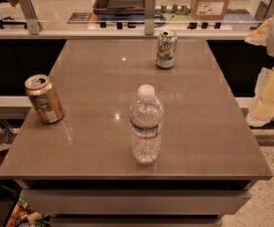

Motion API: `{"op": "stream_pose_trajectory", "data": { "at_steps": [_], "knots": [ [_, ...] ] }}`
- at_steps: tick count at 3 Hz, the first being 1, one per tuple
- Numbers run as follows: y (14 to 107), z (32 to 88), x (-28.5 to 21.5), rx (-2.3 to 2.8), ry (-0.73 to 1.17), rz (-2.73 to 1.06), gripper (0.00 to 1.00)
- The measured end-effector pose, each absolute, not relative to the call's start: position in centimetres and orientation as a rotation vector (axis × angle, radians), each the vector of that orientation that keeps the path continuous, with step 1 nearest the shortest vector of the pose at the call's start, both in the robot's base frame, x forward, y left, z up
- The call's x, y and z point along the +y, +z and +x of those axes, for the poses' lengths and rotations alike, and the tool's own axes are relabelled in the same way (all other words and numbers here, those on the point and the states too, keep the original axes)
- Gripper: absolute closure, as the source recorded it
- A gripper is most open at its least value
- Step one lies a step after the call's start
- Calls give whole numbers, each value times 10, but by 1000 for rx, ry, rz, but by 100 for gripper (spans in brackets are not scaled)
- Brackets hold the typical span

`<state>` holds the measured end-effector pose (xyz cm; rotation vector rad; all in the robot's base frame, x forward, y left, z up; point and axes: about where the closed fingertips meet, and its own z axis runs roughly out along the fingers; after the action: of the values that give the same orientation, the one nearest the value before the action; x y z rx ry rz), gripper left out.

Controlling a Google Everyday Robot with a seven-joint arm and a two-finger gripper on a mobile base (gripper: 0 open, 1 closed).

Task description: Move 7up can near orange can

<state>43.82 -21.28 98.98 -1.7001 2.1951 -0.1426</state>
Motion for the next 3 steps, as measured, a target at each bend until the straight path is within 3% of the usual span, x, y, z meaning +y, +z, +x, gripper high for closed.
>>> {"op": "stream_pose_trajectory", "data": {
  "at_steps": [3],
  "knots": [
    [993, 470, -218, 2130, -116, -1586, 0]
  ]
}}
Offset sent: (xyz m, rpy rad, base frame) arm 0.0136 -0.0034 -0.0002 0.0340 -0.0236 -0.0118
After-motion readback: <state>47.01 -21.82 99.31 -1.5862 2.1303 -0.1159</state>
